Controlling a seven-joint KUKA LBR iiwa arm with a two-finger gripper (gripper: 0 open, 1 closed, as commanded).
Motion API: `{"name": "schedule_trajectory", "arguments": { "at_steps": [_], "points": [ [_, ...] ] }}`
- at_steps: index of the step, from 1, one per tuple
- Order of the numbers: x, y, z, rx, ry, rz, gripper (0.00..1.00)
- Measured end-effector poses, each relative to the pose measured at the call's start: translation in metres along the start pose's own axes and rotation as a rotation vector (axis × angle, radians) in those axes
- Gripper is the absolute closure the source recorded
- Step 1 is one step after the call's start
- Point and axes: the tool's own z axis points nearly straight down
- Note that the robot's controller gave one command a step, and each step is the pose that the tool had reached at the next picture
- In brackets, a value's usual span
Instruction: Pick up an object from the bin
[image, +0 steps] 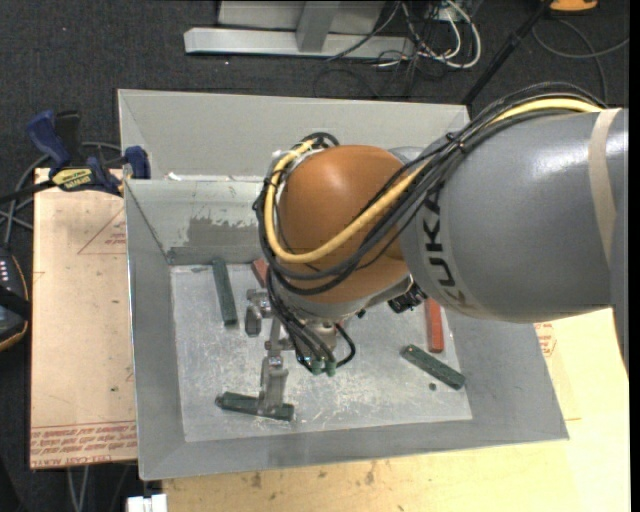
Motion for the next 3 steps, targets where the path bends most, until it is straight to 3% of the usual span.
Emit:
{"name": "schedule_trajectory", "arguments": {
  "at_steps": [1,2,3],
  "points": [
    [0.002,-0.011,0.155,-0.004,-0.020,-0.107,0.00],
    [0.005,-0.011,0.155,-0.002,-0.009,-0.109,1.00],
    [-0.018,-0.015,0.016,-0.003,-0.020,-0.215,1.00]
  ]
}}
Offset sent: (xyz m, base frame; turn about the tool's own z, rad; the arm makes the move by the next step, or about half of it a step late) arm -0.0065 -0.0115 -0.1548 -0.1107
